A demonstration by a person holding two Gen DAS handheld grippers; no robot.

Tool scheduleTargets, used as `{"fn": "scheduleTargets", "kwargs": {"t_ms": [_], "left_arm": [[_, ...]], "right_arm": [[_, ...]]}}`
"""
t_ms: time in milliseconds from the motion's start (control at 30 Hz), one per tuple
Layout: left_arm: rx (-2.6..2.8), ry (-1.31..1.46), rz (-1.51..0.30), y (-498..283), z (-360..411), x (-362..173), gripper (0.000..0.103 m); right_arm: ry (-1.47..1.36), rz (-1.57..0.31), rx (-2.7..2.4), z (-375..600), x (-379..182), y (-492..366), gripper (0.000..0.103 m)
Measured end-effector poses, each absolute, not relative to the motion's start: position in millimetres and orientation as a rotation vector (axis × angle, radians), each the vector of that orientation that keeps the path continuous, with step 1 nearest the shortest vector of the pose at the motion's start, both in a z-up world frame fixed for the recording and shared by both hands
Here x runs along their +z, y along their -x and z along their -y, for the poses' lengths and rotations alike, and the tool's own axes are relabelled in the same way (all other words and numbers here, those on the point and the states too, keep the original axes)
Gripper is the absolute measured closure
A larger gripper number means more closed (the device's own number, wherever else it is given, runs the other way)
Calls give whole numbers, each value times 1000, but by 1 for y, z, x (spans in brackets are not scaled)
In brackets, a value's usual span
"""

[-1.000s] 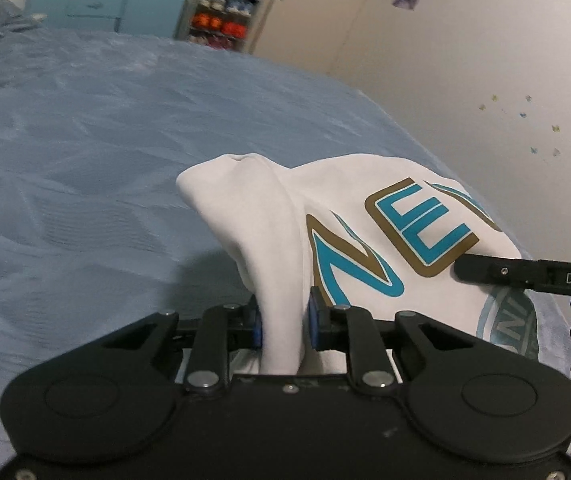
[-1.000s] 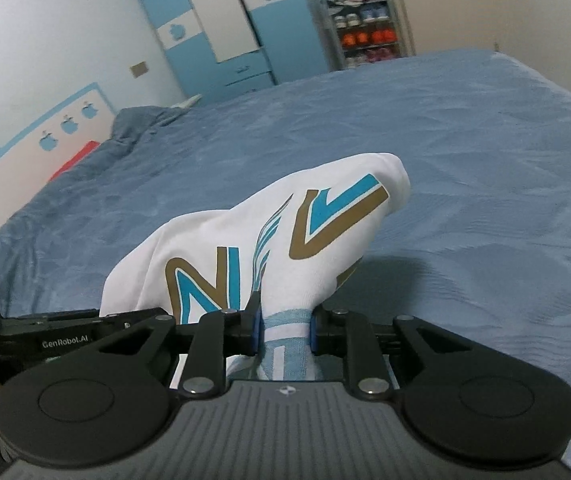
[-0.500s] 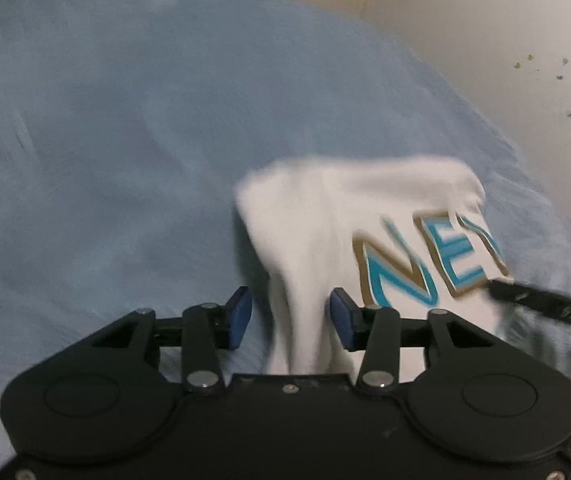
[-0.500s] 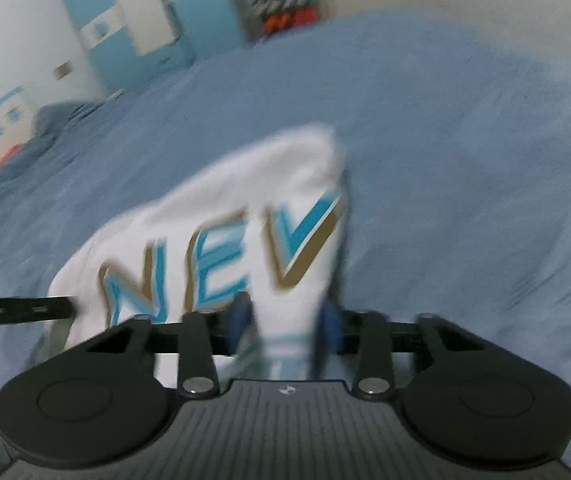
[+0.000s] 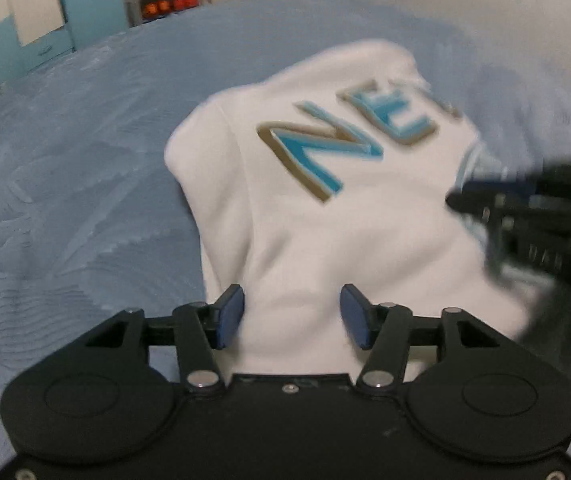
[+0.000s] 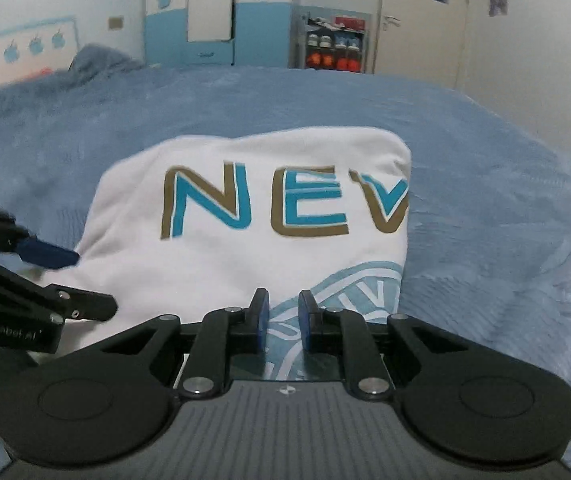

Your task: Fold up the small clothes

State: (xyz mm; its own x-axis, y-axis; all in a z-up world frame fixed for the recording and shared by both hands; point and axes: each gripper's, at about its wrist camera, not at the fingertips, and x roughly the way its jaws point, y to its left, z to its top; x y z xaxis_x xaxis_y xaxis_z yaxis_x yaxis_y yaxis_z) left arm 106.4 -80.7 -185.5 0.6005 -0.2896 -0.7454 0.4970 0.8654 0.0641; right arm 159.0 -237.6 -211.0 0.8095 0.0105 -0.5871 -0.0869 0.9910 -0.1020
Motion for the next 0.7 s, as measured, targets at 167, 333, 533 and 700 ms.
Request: {"fn": "scheduleTargets", "kwargs": {"t_ms": [167, 333, 533, 700], "left_arm": [[-413, -249, -705, -100, 85, -156, 46], [-300, -137, -410, -115, 88, -134, 45], [-257, -220, -566, -173, 110, -207, 39], [-225, -161, -520, -167, 105, -191, 40]], "right_arm": [[128, -562, 47, 230, -179, -163, 85], [43, -412, -24, 232, -157, -197, 85], [-92, -605, -62, 259, -215, -262, 88], [-56, -499, -72, 251, -189, -252, 88]]}}
